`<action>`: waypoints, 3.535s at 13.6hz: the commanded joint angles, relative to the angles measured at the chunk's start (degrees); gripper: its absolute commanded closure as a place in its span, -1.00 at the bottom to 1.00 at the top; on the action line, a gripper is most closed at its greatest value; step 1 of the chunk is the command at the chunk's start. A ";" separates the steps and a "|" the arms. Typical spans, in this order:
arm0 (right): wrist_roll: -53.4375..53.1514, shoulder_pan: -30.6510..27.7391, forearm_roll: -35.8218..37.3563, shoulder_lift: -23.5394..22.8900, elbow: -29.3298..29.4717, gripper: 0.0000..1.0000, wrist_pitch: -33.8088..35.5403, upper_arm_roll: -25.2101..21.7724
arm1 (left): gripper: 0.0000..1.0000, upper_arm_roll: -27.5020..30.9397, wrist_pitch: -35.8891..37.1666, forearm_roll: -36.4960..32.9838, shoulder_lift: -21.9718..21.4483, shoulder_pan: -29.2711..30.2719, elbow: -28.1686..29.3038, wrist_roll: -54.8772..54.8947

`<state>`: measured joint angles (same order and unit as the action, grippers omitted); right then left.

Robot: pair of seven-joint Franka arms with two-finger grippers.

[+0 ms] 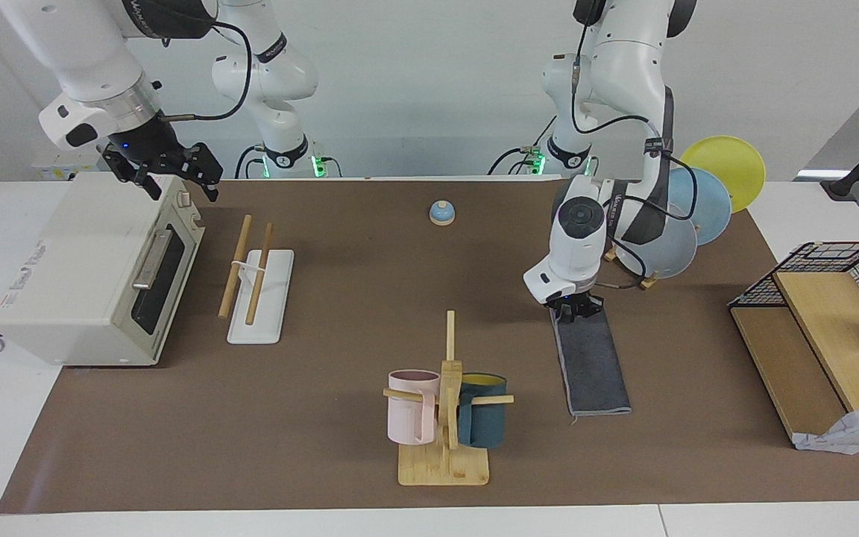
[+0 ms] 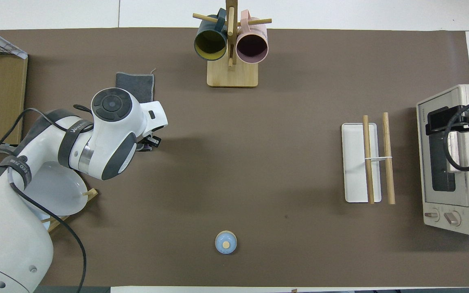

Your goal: Fold towel and hang on rack

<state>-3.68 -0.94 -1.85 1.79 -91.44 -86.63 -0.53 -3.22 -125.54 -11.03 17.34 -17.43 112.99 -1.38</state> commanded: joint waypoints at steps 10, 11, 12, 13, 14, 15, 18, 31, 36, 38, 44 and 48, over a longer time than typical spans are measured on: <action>-0.37 -0.64 -0.96 1.46 -1.72 -1.00 -0.91 0.27 | -1.00 -0.03 -6.56 30.17 -2.32 14.44 1.10 13.33; -0.37 -0.64 -0.96 1.46 -1.72 -1.00 -0.91 0.27 | -0.90 -0.12 -6.65 31.15 -1.53 14.36 1.09 13.86; -0.37 -0.64 -0.96 1.46 -1.72 -1.00 -0.91 0.27 | -0.89 -0.12 -7.35 31.51 -0.39 14.27 1.09 14.91; -0.37 -0.64 -0.96 1.46 -1.72 -1.00 -0.91 0.27 | -0.82 -0.12 -7.70 31.60 0.06 14.27 1.09 14.92; -0.37 -0.64 -0.87 1.46 -1.72 -1.00 -0.91 0.27 | -0.75 -0.12 -7.71 31.60 0.58 14.18 1.09 14.92; -0.37 -0.64 -0.96 1.46 -1.72 -1.00 -0.91 0.27 | -0.71 -0.12 -7.71 31.60 0.85 14.09 1.01 15.01; -0.37 -0.64 -0.96 1.46 -1.72 -1.00 -0.91 0.27 | -0.52 -0.12 -7.71 31.60 1.38 14.09 1.01 15.01; -0.37 -0.64 -0.96 1.46 -1.72 -1.00 -0.91 0.27 | 1.00 -0.03 -7.71 32.65 1.82 14.62 1.01 14.39; -0.37 -0.64 -0.96 1.46 -1.72 -1.00 -0.91 0.27 | 1.00 0.23 0.26 34.06 0.86 15.58 -4.95 6.08; -0.37 -0.64 -0.96 1.46 -1.72 -1.00 -0.91 0.27 | 1.00 -0.03 6.42 31.88 -0.20 14.80 -9.96 -6.46; -0.02 -1.60 -0.96 1.46 -1.72 -1.00 -0.83 0.01 | 1.00 -7.40 15.91 25.45 -2.22 14.00 -21.20 -48.73; 1.73 -1.52 -0.96 1.55 -1.98 -1.00 0.06 0.53 | 1.00 -11.72 18.84 25.01 -7.66 13.04 -22.55 -75.46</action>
<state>-3.52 -1.93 -1.86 1.80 -91.53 -86.26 -0.75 -14.27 -108.73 14.74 13.19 -3.43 90.38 -65.98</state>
